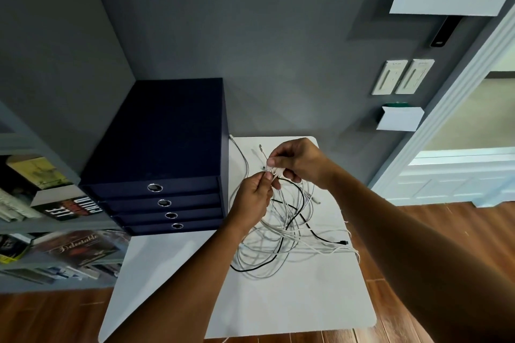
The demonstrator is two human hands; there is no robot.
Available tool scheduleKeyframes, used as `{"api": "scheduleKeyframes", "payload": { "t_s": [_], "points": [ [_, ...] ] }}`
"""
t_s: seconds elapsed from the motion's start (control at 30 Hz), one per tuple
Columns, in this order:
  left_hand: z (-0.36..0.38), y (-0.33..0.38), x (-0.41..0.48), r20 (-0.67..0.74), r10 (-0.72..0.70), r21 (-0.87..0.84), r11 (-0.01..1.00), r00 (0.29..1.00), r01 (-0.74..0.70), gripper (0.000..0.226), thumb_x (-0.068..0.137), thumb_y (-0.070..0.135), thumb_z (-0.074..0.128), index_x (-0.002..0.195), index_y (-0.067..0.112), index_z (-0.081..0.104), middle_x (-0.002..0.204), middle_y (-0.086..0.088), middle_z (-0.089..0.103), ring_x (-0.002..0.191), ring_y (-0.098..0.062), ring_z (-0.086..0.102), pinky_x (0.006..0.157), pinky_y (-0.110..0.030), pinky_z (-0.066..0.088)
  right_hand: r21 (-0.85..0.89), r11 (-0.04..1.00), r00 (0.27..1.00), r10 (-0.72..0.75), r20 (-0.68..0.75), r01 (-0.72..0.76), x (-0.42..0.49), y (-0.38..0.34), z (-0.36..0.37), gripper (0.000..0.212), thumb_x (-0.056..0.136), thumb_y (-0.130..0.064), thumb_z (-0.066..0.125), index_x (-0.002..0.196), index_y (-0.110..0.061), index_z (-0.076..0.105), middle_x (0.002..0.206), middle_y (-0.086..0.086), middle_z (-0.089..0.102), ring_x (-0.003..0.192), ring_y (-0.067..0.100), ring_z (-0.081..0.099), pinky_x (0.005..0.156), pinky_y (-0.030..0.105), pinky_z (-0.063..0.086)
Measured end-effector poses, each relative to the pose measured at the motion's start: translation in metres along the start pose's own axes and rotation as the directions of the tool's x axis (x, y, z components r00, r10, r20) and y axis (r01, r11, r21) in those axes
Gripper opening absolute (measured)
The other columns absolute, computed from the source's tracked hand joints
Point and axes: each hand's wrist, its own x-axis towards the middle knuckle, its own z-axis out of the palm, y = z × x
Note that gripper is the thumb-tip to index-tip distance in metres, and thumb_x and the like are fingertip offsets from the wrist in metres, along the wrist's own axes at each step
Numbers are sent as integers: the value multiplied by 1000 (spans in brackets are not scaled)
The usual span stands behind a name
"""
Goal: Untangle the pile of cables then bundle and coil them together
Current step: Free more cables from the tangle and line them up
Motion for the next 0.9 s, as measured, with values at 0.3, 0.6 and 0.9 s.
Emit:
{"api": "scheduleKeyframes", "payload": {
  "t_s": [0.3, 0.6, 0.9],
  "points": [
    [6, 19, 9, -294, 31, -92, 994, 955, -60, 39, 109, 29, 37, 72, 21, 48, 48, 10, 41, 44, -7, 39, 45, -24, 33, 188, 982, 1000, -23, 17, 19, -41, 34, 47, 38, 95, -45, 52, 117, -14, 60, 86, 2, 67, 68, 19, 62, 60, 31, 50],
    [-11, 51, 9, -291, 63, -388, 904, 955, -178, 35, 109, 26, 31, 75, 20, 36, 55, 10, 31, 45, -6, 24, 46, -17, 14, -538, 816, 953, -295, -73, 211, -78, 87, 76, 20, 104, -38, 38, 90, -24, 33, 69, -2, 53, 65, 31, 50, 56, 41, 39],
    [-32, 48, 5, -471, 130, -320, 896, 872, -307, 40, 110, 30, 31, 72, 18, 34, 60, 4, 25, 40, -7, 20, 40, -15, 20, -645, 764, 963, -189, -190, 22, -95, 117, 68, 68, 91, -74, 17, 81, -17, 52, 69, 6, 66, 74, 35, 62, 59, 39, 46]
  ]
}}
